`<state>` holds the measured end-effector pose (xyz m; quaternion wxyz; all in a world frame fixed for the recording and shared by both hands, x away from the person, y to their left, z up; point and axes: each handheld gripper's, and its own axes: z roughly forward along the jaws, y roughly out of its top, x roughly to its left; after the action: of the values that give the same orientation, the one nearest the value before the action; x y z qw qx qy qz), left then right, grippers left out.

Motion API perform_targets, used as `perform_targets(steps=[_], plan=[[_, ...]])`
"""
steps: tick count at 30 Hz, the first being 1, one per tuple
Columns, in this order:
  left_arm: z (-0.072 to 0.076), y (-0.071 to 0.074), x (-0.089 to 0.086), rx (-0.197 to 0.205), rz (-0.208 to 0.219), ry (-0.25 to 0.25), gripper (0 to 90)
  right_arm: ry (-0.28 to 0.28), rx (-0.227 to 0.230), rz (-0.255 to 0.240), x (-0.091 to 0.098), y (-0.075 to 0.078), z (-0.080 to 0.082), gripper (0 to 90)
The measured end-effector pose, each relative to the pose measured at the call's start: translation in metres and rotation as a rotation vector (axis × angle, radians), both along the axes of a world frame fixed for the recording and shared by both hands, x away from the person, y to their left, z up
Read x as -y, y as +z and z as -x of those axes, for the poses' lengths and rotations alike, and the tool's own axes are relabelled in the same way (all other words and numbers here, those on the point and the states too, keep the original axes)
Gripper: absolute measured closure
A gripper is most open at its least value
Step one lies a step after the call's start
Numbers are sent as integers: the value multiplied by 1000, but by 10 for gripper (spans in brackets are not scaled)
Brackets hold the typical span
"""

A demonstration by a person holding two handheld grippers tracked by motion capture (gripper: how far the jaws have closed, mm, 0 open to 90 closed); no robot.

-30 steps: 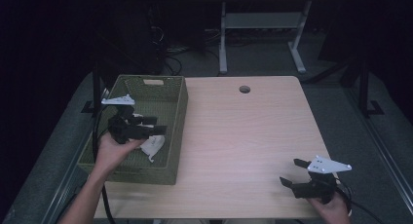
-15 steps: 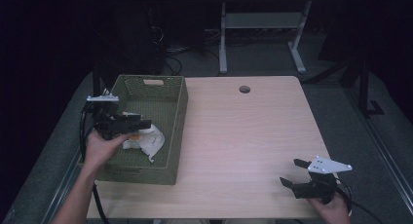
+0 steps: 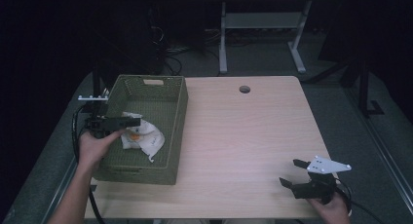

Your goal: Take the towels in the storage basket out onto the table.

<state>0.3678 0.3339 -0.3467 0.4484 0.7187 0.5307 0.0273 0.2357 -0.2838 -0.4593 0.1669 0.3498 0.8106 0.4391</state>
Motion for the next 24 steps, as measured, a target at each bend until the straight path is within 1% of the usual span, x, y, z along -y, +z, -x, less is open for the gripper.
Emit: perform_targets(steps=[1,2,3,4,5,8,13,14,15,16,17,19,20,21,24], plan=[[-1,-2,-1,-10,-4,18,327,1,-1,1,0,0,0,145],[-2,-3,-1,-13,-17,23,326,2,-1,2,0,0,0,145],[-3,-4,-1,-20,-19,34,326,2,-1,1,0,0,0,145],[-4,-5,-1,-31,-28,39,328,1,-1,0,0,0,0,145],[-5,-7,0,-41,-25,50,340,1,0,-1,0,0,0,145],[-9,-11,1,-66,-50,56,359,2,1,-1,0,0,0,145],[-14,-15,5,-103,-63,70,423,3,2,-3,0,0,0,146],[-15,-16,6,-111,-72,74,443,4,2,-3,0,0,0,146],[-17,-18,7,-123,-90,77,476,5,1,-3,0,0,0,146],[-19,-20,7,-143,-104,85,492,5,1,-4,0,0,0,146],[-20,-21,8,-151,-109,84,505,4,1,-4,0,0,0,145],[-21,-23,8,-156,-117,82,523,3,1,-7,1,0,1,145],[-22,-23,8,-153,-111,80,539,4,4,-8,1,0,1,146],[-22,-23,8,-148,-107,72,592,3,3,-10,1,1,1,146],[-21,-22,8,-140,-80,55,745,2,1,-10,1,0,0,145]])
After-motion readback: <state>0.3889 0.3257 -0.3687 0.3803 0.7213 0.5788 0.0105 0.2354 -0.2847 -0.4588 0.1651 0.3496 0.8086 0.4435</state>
